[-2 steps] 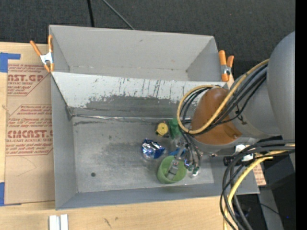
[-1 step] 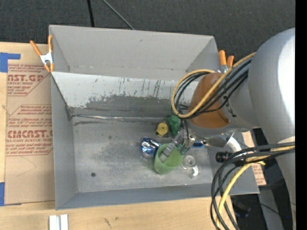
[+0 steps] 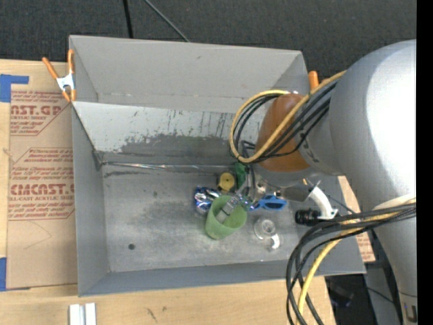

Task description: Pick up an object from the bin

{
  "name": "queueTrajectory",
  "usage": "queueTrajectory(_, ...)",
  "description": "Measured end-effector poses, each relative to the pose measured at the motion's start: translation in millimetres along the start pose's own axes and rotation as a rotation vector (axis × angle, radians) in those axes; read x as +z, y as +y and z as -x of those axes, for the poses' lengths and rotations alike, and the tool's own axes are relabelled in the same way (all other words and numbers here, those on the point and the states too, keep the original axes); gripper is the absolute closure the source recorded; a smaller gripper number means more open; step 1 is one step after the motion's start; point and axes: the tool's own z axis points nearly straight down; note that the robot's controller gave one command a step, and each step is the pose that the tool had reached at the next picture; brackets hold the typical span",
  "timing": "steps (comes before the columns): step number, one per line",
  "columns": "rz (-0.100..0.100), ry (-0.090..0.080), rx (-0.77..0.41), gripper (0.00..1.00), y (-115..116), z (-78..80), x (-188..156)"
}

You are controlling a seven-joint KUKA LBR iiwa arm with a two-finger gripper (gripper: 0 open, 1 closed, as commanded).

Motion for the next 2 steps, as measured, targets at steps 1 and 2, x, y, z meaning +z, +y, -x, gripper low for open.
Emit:
queueTrajectory(1, 0.028, -0.022, -0.014, 1.00, 12.4, 2.6, -6.0)
queueTrajectory(2, 0.037, -0.026, -0.015, 1.00, 11.6, 2.4, -48.9)
